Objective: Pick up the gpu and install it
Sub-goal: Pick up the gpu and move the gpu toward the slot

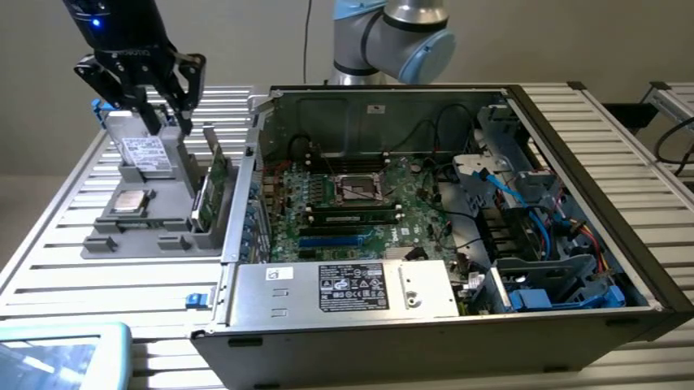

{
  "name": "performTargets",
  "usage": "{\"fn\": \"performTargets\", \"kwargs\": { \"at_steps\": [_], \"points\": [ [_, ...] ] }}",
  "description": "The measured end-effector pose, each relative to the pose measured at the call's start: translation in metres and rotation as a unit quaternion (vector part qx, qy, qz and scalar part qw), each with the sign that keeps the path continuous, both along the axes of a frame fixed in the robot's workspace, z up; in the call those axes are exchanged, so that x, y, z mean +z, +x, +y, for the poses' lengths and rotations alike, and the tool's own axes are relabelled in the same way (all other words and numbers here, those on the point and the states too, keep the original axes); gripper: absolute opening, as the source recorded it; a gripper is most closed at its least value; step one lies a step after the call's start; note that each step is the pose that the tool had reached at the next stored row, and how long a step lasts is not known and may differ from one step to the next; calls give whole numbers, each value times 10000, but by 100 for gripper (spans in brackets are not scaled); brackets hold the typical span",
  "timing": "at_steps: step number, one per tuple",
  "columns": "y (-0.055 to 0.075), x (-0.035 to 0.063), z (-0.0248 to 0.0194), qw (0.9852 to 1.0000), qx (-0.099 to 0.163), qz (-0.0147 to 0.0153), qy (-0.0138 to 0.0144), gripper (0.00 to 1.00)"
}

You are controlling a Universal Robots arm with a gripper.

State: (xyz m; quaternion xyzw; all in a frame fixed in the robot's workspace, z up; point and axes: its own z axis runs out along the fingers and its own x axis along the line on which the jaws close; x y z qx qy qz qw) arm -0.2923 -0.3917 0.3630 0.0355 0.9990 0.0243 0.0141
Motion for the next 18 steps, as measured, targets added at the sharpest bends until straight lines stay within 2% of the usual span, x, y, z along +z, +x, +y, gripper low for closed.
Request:
{"fn": "performTargets", "kwargs": {
  "at_steps": [4,8,12,18],
  "points": [
    [-26,-74,0,10000,-9,-12,0,48],
    [-28,-136,-1,10000,-10,-41,6,48],
    [-29,-186,0,10000,-11,-67,43,48],
    [-41,-295,-1,10000,-10,-69,48,48]
  ]
}}
